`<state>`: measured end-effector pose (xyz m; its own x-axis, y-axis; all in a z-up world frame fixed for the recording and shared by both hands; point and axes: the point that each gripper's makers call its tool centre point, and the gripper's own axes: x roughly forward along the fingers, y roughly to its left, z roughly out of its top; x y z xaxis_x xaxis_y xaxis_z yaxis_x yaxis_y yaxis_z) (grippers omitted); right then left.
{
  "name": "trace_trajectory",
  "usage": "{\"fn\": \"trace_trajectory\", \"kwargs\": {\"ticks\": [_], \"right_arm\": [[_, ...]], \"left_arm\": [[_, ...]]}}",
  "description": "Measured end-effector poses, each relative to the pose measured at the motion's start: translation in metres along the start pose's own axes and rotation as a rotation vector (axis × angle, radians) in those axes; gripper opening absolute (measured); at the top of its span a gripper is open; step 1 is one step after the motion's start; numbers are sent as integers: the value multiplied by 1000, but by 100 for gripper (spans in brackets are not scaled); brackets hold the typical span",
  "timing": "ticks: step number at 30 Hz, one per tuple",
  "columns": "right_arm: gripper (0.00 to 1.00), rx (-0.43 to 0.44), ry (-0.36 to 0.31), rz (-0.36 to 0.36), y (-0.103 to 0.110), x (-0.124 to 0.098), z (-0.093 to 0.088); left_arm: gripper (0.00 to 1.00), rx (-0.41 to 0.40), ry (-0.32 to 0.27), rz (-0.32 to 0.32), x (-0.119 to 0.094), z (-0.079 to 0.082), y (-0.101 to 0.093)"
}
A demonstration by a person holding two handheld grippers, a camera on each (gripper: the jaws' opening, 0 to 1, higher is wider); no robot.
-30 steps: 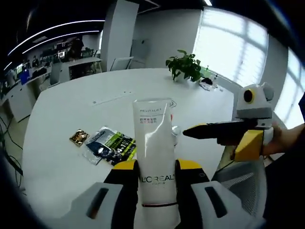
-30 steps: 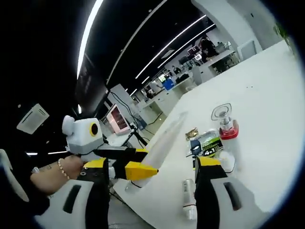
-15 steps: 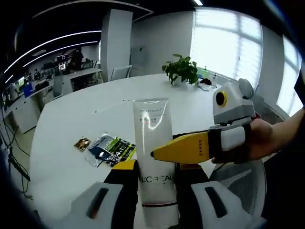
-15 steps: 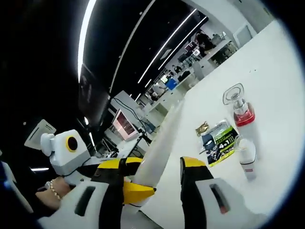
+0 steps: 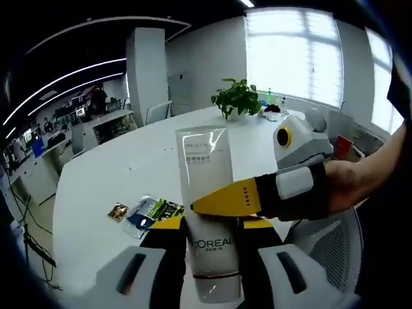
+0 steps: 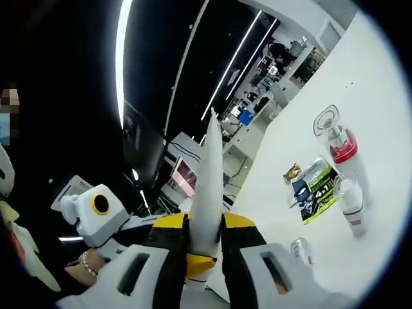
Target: Arrange the skincare products in the storage area until every visible bottle or jar stands upright without overlapping.
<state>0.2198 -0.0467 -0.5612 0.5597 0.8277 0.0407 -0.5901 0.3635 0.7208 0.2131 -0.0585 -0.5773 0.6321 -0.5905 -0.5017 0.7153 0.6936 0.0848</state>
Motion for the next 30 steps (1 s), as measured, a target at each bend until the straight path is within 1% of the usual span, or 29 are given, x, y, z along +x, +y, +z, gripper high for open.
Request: {"fn": "trace_trajectory", "kwargs": {"ticks": [1,2,3,4,5,6,7,9,10,12,13,14,15,16,18,19,20,21,22,23,24,26,27,28,29,30], "right_arm": [[20,3,-1,3,3,1,-1],[20,-6,-1,-11,-1,3,-1],[19,4,1,-12,-2,3,-2],[19,31,2,-14,-5,2,-4],[18,61,12,-33,-7,2,-7],[17,44,12,-33,-7,2,-8],[17,0,14,-40,-8,1,-9],[16,-28,39,-47,-8,0,-11],[16,-44,54,-43,-9,0,-11],[15,-147,93,-28,-10,-2,-12],[15,-187,116,-27,-11,-4,-15],[15,-202,126,-31,-12,-5,-16],[15,-226,131,-31,-14,-7,-16],[15,-247,142,-20,-15,-9,-18],[15,-261,149,-14,-18,-14,-19],[15,-270,152,-9,-18,-15,-19],[15,-307,172,15,-20,-18,-20],[15,-322,182,17,-21,-20,-21],[15,-364,209,42,-19,-22,-24],[15,-391,230,60,-18,-23,-26],[15,-440,254,74,-18,-24,-27],[15,-496,294,113,-14,-26,-31],[15,-533,320,134,-12,-25,-33],[15,-561,342,157,-10,-26,-35],[15,-602,370,175,-9,-26,-38],[15,-632,391,199,-6,-26,-40]], "left_arm": [[28,14,-7,-5,0,0,-1],[28,13,-7,-5,0,-1,-2],[29,13,-5,-2,-1,-2,-1],[29,17,-1,-3,-1,-4,-1],[29,15,2,-5,-1,-6,-1],[29,3,5,-6,-1,-9,-1],[30,0,0,-7,-1,-11,-1],[31,-3,-22,-12,-2,-13,-2],[31,-24,-41,-15,-3,-12,-3],[31,-59,-60,-48,-5,-13,-6],[32,-88,-36,-66,-6,-18,-6],[35,-70,-41,-61,-8,-19,-2],[36,-70,-46,-69,-10,-20,-1],[36,-66,-48,-92,-13,-21,-1],[35,-69,-42,-99,-20,-24,5],[36,-61,-20,-138,-24,-27,4],[38,-55,-18,-141,-26,-27,8],[39,-42,-12,-150,-28,-27,10],[40,-17,-3,-165,-32,-27,13],[40,2,-1,-172,-33,-21,10],[39,27,4,-207,-36,-17,7],[38,41,-10,-248,-37,-9,3],[39,54,-18,-271,-38,-1,-2],[39,71,-42,-301,-37,7,-6],[39,86,-41,-325,-36,11,-10],[40,108,-46,-336,-35,15,-13]]}}
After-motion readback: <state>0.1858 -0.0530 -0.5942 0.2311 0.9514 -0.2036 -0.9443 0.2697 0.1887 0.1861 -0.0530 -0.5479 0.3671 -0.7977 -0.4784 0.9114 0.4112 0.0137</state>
